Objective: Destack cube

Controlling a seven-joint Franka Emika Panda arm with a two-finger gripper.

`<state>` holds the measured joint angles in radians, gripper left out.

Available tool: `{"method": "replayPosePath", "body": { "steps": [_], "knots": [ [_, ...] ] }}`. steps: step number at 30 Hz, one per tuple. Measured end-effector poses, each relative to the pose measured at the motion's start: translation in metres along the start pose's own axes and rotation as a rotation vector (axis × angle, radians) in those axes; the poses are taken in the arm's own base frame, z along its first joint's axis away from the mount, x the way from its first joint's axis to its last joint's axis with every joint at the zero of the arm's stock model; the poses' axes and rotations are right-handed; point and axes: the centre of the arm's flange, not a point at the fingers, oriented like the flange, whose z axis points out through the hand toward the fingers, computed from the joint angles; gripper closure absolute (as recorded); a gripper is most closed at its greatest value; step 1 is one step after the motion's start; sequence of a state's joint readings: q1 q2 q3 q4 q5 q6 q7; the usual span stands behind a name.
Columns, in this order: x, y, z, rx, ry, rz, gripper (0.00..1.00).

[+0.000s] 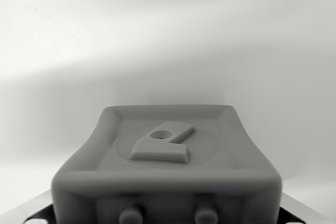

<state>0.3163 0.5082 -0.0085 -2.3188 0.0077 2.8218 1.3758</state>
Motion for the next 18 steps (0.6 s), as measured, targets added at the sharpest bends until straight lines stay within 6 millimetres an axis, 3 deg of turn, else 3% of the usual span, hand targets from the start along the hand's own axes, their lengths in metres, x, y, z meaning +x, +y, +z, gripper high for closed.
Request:
{"method": "replayPosePath", "body": {
  "steps": [9,10,18],
  "knots": [
    [0.0001,0.0,0.0068,0.0,0.0,0.0,1.0],
    [0.0001,0.0,0.0069,0.0,0.0,0.0,0.0],
    [0.0002,-0.0003,0.0067,0.001,0.0,0.0,0.0]
  ]
}}
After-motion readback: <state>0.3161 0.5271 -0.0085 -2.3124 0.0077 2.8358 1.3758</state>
